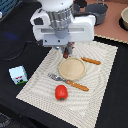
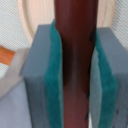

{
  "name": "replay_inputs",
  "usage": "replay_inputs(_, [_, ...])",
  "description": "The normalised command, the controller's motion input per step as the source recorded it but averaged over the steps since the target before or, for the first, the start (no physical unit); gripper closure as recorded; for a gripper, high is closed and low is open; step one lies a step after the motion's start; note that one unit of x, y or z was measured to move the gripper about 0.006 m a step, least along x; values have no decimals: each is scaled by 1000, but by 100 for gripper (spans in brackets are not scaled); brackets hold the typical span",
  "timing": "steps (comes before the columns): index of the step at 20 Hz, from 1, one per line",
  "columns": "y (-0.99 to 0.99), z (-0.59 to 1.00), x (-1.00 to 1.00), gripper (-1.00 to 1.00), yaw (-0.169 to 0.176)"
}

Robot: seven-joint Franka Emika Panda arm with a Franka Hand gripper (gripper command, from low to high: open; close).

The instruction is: Interact with the objects in diverse but meaningful ways.

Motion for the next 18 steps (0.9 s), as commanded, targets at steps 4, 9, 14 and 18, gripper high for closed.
replay_inputs(4, [-31, 11, 865, 100, -100])
replay_inputs(9, [-129, -109, 639, 100, -65])
replay_inputs(14, [-176, -157, 522, 100, -43])
replay_inputs(18, [-142, -93, 424, 100, -44])
